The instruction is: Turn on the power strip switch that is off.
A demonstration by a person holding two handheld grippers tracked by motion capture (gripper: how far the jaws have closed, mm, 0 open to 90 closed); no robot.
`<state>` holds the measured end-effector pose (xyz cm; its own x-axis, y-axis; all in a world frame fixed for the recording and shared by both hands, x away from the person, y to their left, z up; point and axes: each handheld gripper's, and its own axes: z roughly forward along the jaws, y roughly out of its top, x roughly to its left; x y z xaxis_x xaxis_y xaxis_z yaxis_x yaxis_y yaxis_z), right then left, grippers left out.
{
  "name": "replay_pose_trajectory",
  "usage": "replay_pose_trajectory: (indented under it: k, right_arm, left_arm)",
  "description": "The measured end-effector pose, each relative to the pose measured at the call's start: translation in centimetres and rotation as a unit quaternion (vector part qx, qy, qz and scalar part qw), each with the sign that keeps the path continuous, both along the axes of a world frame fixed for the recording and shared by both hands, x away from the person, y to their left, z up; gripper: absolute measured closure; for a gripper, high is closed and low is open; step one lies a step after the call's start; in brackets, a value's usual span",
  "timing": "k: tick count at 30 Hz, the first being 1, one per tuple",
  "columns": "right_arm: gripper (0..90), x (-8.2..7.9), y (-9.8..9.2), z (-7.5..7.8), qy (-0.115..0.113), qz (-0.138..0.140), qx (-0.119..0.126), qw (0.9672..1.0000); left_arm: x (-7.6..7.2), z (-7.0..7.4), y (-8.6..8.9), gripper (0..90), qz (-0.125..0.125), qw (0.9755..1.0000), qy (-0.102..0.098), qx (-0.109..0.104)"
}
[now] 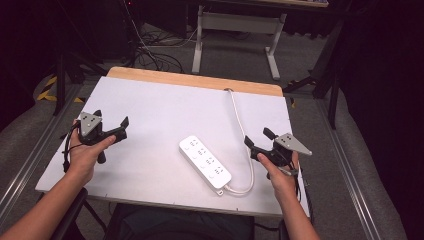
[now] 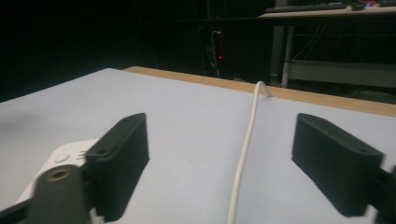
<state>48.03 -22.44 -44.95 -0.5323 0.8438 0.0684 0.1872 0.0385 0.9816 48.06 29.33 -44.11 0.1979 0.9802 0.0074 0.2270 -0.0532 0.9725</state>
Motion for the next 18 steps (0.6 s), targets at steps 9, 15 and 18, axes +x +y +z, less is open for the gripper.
replay_pose_trajectory:
  k: [9, 15, 18]
  right_arm:
    - [57.2, -0.1, 0.7, 0.2, 0.065, 0.062, -0.001, 0.9960]
    - [76.9, -0.4, 1.6, 0.4, 0.120, 0.098, -0.019, 0.9876]
    - [88.4, -0.5, 1.6, 0.6, 0.126, 0.101, -0.022, 0.9866]
  left_arm:
    - [0.0, 0.0, 0.0, 7.9, -0.003, 1.0000, 0.002, -0.003]
    - [0.0, 0.0, 0.0, 8.2, -0.005, 1.0000, 0.003, -0.004]
    - [0.0, 0.0, 0.0, 8.6, -0.005, 1.0000, 0.003, -0.004]
